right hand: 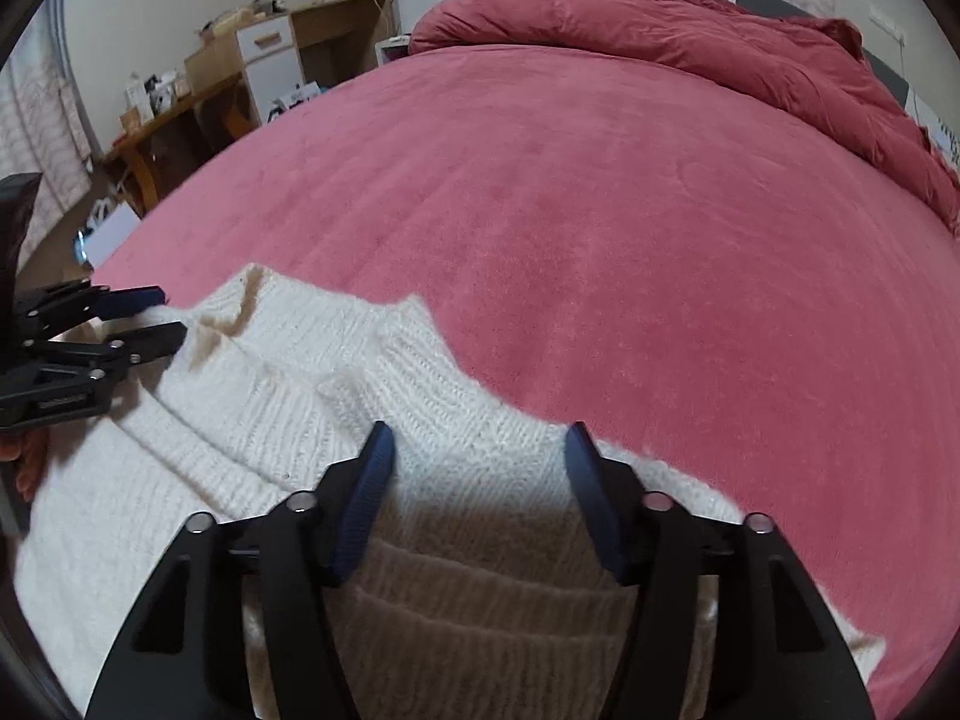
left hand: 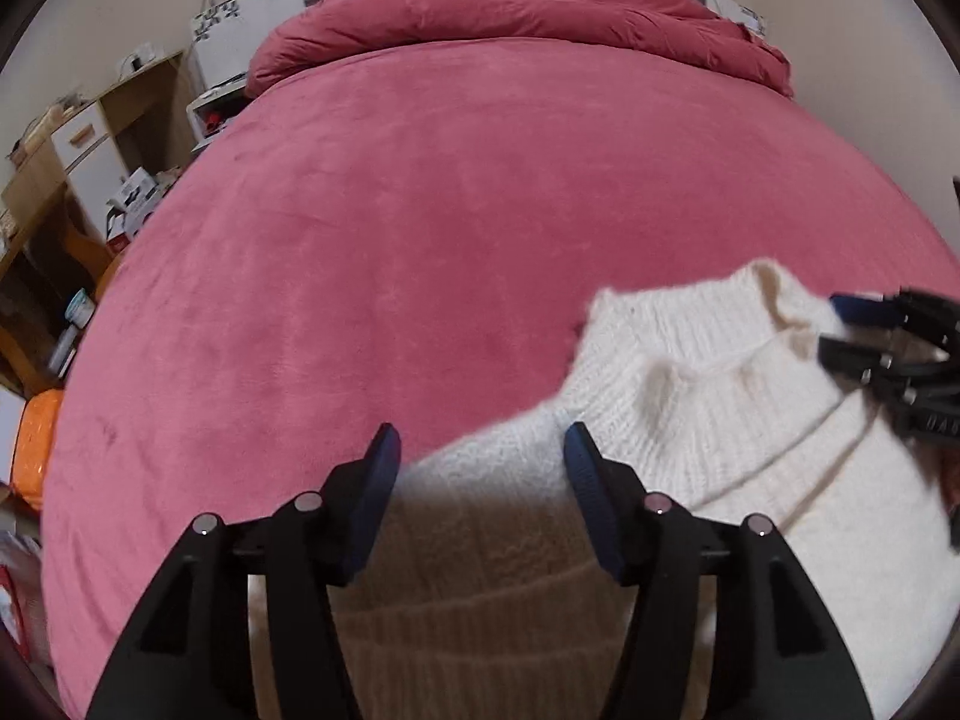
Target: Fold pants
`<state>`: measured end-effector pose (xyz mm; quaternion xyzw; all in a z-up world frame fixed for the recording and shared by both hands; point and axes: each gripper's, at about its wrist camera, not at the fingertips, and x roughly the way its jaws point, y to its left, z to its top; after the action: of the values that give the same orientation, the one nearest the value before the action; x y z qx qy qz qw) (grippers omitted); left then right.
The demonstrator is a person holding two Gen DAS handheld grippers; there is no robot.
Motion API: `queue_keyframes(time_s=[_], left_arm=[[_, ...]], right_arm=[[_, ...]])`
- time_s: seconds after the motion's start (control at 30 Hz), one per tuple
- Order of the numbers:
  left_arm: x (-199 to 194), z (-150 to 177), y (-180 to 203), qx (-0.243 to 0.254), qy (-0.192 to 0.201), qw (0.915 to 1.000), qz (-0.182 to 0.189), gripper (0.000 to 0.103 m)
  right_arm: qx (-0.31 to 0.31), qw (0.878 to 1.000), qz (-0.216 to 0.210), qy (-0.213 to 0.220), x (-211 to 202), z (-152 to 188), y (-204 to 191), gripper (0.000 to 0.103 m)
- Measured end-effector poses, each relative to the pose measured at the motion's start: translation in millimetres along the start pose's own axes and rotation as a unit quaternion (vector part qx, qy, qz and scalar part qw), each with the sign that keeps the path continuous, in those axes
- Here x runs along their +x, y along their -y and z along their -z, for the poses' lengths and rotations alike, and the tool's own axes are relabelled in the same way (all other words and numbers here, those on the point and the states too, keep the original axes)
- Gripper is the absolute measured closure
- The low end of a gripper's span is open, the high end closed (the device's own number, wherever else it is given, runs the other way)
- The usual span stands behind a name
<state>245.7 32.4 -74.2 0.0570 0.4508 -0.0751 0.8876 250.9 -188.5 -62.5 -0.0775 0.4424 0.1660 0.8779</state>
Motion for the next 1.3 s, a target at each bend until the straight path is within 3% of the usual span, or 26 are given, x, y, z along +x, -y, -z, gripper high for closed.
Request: queue_keyframes(time_s=[0.03, 0.07, 0.1, 0.13, 0.2, 0.3, 0.47, 0.5, 0.57, 0.6, 0.63, 0.67, 0.7, 0.87, 0.97, 1.1, 1.17, 1.3], left_arm=[[0.1, 2.8, 2.1, 0.004, 0.007, 0.9999, 0.008, 0.064], [-0.2, 1.5, 4.4, 0.006, 0.009, 0.9998, 0.017, 0.074], [-3.6, 0.2, 7.7, 0.011, 0.010, 0.9995, 0.027, 0.093], [-3.4, 0.7, 13.5, 0.017, 0.013, 0.9995, 0.023, 0.094], [-8.1, 1.4, 16.9, 0.026, 0.027, 0.9992, 0.011, 0.095], [-13.3, -1.1, 5.2, -0.019, 0.051, 0.9985, 0.008, 0.095], [3.9, 2.9, 3.9, -0.021, 0.037, 0.9990, -0.012, 0.094], [2.1, 3.6, 5.5, -0.019, 0.039, 0.9988, -0.021, 0.090], [-2.2, 2.8, 8.9, -0.014, 0.039, 0.9986, -0.032, 0.076], [-5.4, 2.8, 8.8, -0.014, 0.036, 0.9985, -0.039, 0.046], [-12.3, 3.1, 7.7, -0.014, 0.039, 0.9985, -0.036, 0.030], [-21.1, 5.7, 7.6, -0.013, 0.047, 0.9985, -0.026, 0.028], [-31.6, 9.2, 6.9, -0.011, 0.057, 0.9982, -0.015, 0.028], [-61.9, 26.3, 8.0, 0.008, 0.043, 0.9986, -0.029, 0.026], [-80.9, 42.5, 6.9, -0.003, 0.044, 0.9986, -0.027, 0.018], [-104.1, 69.7, 8.1, -0.001, 0.047, 0.9986, -0.026, 0.015], [-111.7, 80.6, 6.9, 0.004, 0.048, 0.9984, -0.029, 0.013], [-124.4, 103.5, -3.6, -0.015, 0.055, 0.9979, -0.031, 0.010]], right_arm=[[-0.005, 1.000, 0.001, 0.002, 2.1, -1.8, -5.6, 0.066], [-0.013, 1.000, -0.003, 0.005, 2.1, -3.0, -12.1, 0.096], [-0.018, 1.000, 0.000, 0.006, 0.9, -4.2, -15.8, 0.097], [-0.029, 0.999, 0.017, 0.008, -0.2, -4.9, -21.2, 0.097], [-0.037, 0.998, 0.042, 0.019, -1.8, -7.2, -27.3, 0.098], [-0.012, 0.998, 0.056, 0.032, -2.5, -11.6, -23.9, 0.099], [0.009, 0.998, 0.053, 0.037, 9.6, -4.7, -15.4, 0.099], [0.010, 0.998, 0.052, 0.040, 8.8, -4.1, -15.4, 0.098], [0.032, 0.998, 0.030, 0.051, -1.8, 0.0, -7.6, 0.083], [0.048, 0.997, 0.021, 0.062, -10.6, 2.3, -2.1, 0.075], [0.063, 0.995, 0.020, 0.070, -18.2, 4.3, 2.0, 0.054], [0.078, 0.994, 0.016, 0.081, -26.8, 5.8, 6.0, 0.043], [0.092, 0.991, 0.002, 0.092, -38.9, 9.6, 10.9, 0.043], [0.130, 0.987, -0.005, 0.092, -66.8, 30.4, 23.7, 0.043], [0.123, 0.988, 0.004, 0.095, -84.9, 46.2, 21.9, 0.032], [0.105, 0.990, 0.012, 0.094, -103.1, 69.6, 13.0, 0.031], [0.109, 0.990, 0.015, 0.092, -110.9, 83.5, 13.9, 0.023], [0.133, 0.987, 0.006, 0.089, -124.1, 107.4, 22.0, 0.022]])
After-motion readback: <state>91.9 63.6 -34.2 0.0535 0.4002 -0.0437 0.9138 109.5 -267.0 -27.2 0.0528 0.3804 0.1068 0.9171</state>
